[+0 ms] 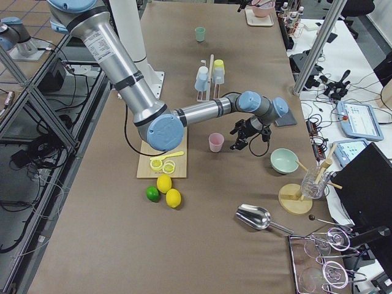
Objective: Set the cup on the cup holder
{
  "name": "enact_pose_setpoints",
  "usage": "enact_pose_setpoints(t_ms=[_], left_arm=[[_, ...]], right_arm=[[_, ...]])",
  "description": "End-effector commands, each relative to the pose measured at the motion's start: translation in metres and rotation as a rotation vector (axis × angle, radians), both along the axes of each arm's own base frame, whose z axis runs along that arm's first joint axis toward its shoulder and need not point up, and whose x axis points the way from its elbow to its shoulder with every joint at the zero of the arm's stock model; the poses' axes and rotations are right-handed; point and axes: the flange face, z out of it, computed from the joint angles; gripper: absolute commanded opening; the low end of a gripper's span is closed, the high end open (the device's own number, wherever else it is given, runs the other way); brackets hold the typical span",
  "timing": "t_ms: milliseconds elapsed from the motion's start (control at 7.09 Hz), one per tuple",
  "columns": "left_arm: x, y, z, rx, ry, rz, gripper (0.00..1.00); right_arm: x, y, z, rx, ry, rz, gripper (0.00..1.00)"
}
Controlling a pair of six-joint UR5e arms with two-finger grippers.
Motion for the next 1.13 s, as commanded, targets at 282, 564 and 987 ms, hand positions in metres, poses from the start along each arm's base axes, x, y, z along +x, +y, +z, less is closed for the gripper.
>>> enact_pose_setpoints(t_ms=[282,564,987], left_arm=[[0.112,0.05,0.025,-0.197,0.132,0.077,0.97],[0.141,0.081,0.039,-0.255,0.158,0.181,0.97],[0.152,0.124,0.057,-0.341,0.17,0.291,0.97]], right_arm=[[-0.016,0.007,0.015,-0.081,0.035,-0.051,0.98],[-0.029,0.012,0.01,-0.092,0.031,-0.064,0.98],[-0.047,0.025,0.017,-0.137,0.023,-0.082,0.98]])
